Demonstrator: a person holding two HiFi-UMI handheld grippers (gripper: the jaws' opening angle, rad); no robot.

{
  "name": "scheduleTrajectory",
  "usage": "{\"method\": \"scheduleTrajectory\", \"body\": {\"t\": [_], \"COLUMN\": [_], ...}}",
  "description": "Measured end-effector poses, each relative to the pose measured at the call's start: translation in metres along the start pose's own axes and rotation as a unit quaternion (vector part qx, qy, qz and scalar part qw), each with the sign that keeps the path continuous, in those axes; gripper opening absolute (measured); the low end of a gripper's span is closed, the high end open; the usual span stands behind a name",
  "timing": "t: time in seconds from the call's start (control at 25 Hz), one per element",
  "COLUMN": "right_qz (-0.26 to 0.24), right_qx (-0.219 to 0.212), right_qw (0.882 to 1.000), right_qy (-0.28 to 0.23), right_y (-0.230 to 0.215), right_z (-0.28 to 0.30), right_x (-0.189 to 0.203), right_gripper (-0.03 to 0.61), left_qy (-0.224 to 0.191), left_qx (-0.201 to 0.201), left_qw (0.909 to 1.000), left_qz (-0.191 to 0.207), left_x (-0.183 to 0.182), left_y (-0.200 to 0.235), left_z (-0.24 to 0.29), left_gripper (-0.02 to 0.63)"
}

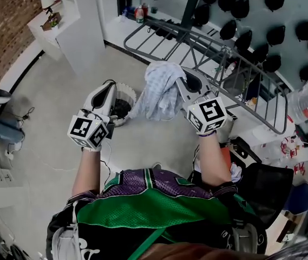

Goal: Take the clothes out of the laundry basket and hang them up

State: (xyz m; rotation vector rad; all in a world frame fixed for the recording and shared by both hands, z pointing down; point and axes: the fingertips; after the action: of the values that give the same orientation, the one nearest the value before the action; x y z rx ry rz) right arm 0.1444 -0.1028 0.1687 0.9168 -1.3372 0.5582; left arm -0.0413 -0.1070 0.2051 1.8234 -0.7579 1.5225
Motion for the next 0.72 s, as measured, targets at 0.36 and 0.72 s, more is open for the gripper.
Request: {"method": "scheduleTrajectory", "body": {"t": [0.36,0.72], "right_qz": [-0.006,0.017], "right_qx": [-0.021,0.025], "right_qw": [1.0,0.999], "right_qy": [-0.02,-0.012], "right_y": [-0.048,-0.109], "right_z": [-0.033,-0.035], "right_x": [0.0,0.018], "right_gripper": [0.046,0.046], "left_qy": [0.014,0.026], "left_qx": [0.024,0.068], "left_qw": [0.9996,0.9973], "left_qz": [0.009,-0.008], "left_x": [0.019,0.036], "left_y": [-0.074,-0.069], "left_z": [0.062,0.133], "left_gripper": [0.018,0.018]}}
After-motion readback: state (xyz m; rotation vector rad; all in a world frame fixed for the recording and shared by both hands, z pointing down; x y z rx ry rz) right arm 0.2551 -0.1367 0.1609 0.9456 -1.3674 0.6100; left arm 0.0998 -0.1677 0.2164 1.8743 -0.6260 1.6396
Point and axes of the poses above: the fingertips, and each gripper's own axes: z forward along the fingers, y to its left, x out of its underside, and after that the axes turned 7 degrees about -x, right-handed
